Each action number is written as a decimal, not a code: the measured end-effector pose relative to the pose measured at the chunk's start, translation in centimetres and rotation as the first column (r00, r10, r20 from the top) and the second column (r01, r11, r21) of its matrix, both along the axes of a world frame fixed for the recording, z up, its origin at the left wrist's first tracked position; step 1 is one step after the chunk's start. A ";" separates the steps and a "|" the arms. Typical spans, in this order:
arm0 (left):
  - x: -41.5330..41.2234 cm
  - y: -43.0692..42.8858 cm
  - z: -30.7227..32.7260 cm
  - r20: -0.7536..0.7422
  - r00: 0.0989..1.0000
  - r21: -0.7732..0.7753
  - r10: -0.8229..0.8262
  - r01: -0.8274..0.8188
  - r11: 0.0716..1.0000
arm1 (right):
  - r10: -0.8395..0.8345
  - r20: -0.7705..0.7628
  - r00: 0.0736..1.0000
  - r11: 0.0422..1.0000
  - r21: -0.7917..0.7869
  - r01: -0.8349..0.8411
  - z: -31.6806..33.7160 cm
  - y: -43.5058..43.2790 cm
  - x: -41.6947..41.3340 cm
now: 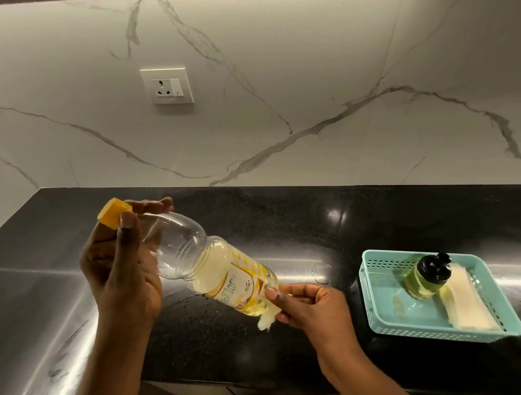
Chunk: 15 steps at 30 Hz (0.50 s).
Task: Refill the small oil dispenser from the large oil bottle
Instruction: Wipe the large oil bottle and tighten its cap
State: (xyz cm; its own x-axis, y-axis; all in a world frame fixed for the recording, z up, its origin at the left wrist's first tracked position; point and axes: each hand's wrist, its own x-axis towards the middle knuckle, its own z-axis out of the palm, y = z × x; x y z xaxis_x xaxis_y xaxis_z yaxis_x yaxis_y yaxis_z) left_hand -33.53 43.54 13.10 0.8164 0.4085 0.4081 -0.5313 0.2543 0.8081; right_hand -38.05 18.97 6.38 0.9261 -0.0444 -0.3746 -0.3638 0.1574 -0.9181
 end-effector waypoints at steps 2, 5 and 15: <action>-0.2 0.8 -0.7 0.071 0.997 0.069 -0.023 0.018 0.997 | -0.021 0.069 0.997 0.995 -0.098 0.027 -0.4 -0.7 0.7; -0.5 1.6 -0.5 0.022 1.000 0.106 0.011 -0.013 0.994 | 0.042 0.103 0.994 0.971 -0.238 -0.016 -2.6 -1.2 2.1; -0.9 0.1 0.6 -0.088 0.996 0.255 -0.014 0.036 0.966 | 0.357 -0.135 0.924 0.710 -0.604 -0.363 -11.4 1.1 3.9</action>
